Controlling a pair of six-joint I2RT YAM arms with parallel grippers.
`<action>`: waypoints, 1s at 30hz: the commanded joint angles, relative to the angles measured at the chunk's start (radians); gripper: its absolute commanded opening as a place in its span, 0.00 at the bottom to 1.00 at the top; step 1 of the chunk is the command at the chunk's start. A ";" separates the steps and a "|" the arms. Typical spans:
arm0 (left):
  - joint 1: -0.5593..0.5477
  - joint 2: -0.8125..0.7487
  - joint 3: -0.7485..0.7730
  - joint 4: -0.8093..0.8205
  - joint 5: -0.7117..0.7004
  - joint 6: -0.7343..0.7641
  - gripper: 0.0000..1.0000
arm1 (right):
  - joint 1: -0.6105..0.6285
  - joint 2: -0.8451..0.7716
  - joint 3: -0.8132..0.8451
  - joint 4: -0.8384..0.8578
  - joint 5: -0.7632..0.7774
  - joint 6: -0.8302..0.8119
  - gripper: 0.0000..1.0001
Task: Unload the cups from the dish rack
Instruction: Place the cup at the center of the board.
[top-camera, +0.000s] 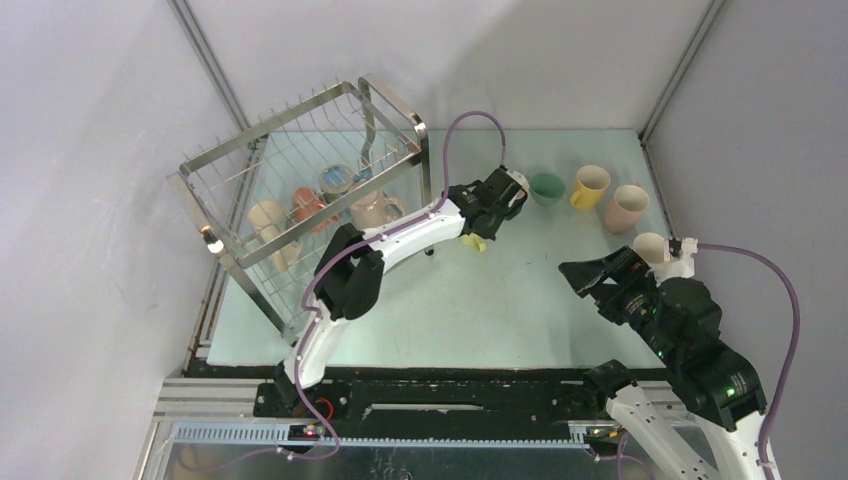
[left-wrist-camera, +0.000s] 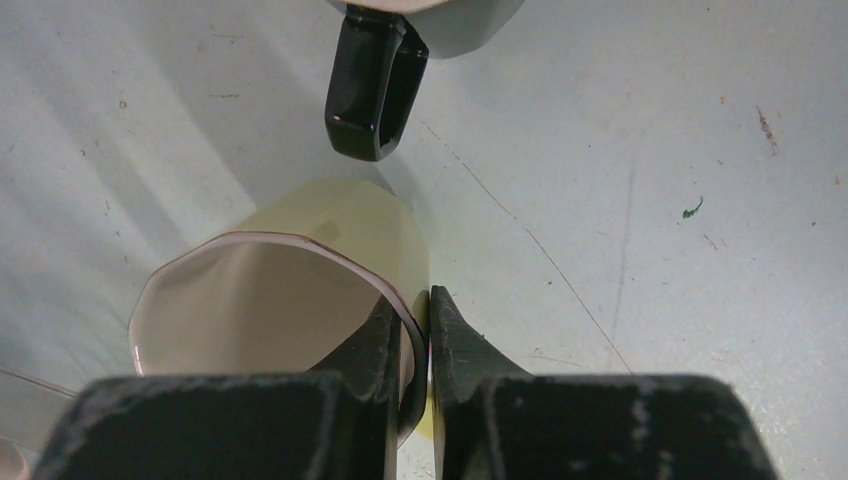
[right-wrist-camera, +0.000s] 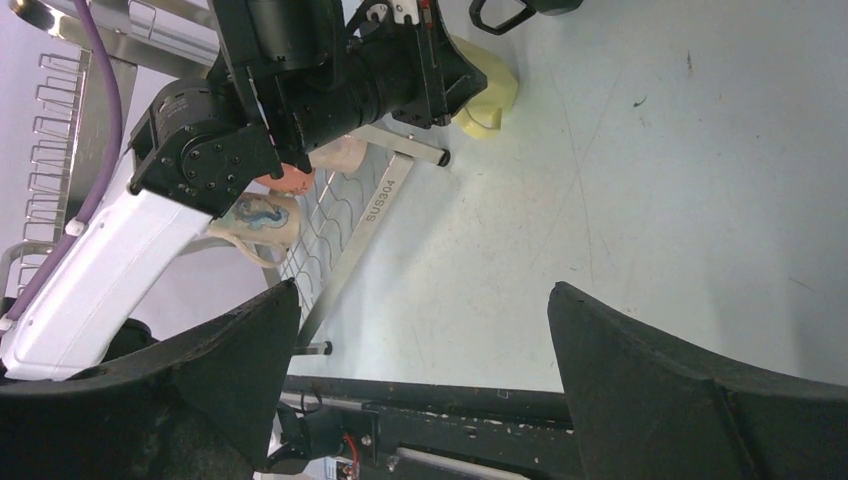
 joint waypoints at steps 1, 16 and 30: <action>0.004 -0.011 0.095 0.034 -0.004 0.039 0.14 | 0.005 0.015 0.024 0.003 -0.010 -0.025 1.00; 0.000 -0.109 0.095 0.020 -0.014 0.067 0.56 | 0.004 0.039 0.024 0.019 -0.054 -0.032 1.00; -0.083 -0.371 0.028 0.000 0.008 0.058 0.67 | 0.004 -0.021 0.024 0.016 -0.035 -0.056 1.00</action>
